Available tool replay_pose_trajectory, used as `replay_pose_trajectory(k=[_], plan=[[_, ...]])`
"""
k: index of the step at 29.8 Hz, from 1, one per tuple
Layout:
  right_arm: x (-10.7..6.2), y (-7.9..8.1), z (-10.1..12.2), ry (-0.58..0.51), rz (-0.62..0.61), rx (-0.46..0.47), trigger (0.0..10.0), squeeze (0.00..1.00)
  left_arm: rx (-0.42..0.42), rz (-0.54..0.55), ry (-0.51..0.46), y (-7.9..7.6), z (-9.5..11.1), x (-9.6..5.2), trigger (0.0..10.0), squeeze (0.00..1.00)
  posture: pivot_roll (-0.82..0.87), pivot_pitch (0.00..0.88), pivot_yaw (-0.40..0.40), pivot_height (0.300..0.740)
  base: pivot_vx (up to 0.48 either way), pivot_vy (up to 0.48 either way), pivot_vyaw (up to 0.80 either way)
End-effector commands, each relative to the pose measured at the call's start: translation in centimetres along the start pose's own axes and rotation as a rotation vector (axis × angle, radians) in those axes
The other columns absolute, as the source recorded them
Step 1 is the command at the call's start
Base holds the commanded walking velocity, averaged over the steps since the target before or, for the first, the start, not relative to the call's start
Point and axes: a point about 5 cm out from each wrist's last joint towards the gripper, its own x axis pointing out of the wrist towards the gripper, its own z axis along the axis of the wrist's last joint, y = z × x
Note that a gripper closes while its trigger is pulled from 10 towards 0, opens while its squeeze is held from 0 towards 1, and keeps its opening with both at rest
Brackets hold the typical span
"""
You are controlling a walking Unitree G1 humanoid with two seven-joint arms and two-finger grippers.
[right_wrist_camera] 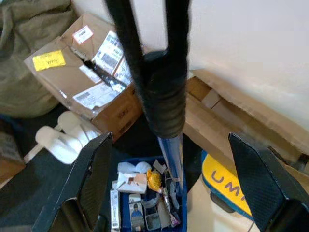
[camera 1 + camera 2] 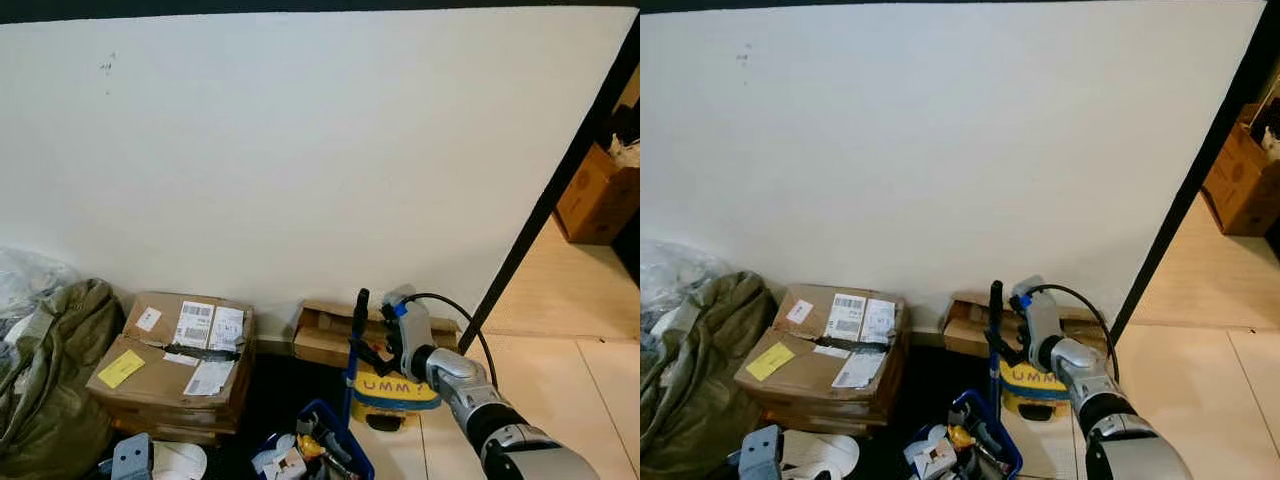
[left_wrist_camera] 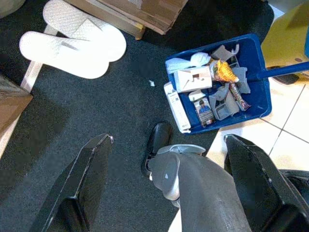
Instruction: Sweep floor
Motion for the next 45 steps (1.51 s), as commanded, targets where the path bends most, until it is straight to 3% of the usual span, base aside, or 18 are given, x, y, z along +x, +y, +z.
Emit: replay_pose_trajectory(k=[1, 12, 21, 31, 37, 38, 39, 40, 42, 45], plan=[[0.0, 0.1, -0.1, 0.020, 0.022, -0.023, 10.0, 0.00, 0.022, 0.012, 0.015, 0.8, -0.3, -0.2, 10.0, 0.00, -0.05, 0.120, 0.025, 0.740, 0.000, 0.000, 0.00], [1.3, 1.9, 0.8, -0.030, 0.033, -0.009, 10.0, 0.00, 0.039, 0.013, 0.019, 1.0, -0.5, -0.4, 10.0, 0.00, -0.02, 0.144, 0.033, 0.740, 0.000, 0.000, 0.00], [2.0, 1.7, 2.3, -0.068, -0.112, -0.043, 10.0, 0.00, 0.044, 0.025, 0.032, 2.3, -1.3, -0.9, 10.0, 0.00, 0.00, 0.186, 0.041, 0.740, 0.000, 0.000, 0.00], [2.3, 1.8, 2.9, -0.083, -0.132, -0.024, 10.0, 0.00, 0.053, 0.022, 0.036, 2.9, -1.5, -1.2, 10.0, 0.00, 0.01, 0.215, 0.048, 0.740, 0.000, 0.000, 0.00], [2.3, 1.7, 3.0, -0.114, -0.135, 0.060, 10.0, 0.00, 0.060, 0.016, 0.030, 3.0, -1.2, -1.2, 10.0, 0.00, 0.02, 0.217, 0.054, 0.740, 0.000, 0.000, 0.00], [2.3, 1.6, 3.1, -0.132, -0.129, 0.097, 4.8, 0.00, 0.061, 0.015, 0.029, 3.0, -1.2, -1.2, 10.0, 0.00, 0.02, 0.215, 0.056, 0.740, 0.000, 0.000, 0.00], [2.3, 1.6, 3.1, -0.132, -0.129, 0.097, 4.8, 0.00, 0.061, 0.015, 0.029, 3.0, -1.2, -1.2, 10.0, 0.00, 0.02, 0.215, 0.056, 0.740, 0.000, 0.000, 0.00], [2.2, 1.5, 3.2, -0.149, -0.121, 0.126, 2.2, 0.00, 0.062, 0.015, 0.029, 2.9, -1.1, -1.1, 10.0, 0.00, 0.02, 0.214, 0.057, 0.740, 0.000, 0.000, 0.00], [2.1, 1.3, 3.3, -0.162, -0.114, 0.148, 1.8, 0.00, 0.063, 0.015, 0.029, 2.9, -1.1, -1.1, 10.0, 0.00, 0.01, 0.212, 0.056, 0.740, 0.000, 0.000, 0.00], [1.8, 0.8, 3.4, -0.177, -0.110, 0.164, 2.2, 0.00, 0.063, 0.013, 0.029, 2.8, -1.1, -1.1, 10.0, 0.00, 0.01, 0.207, 0.057, 0.740, 0.000, 0.000, 0.00]])
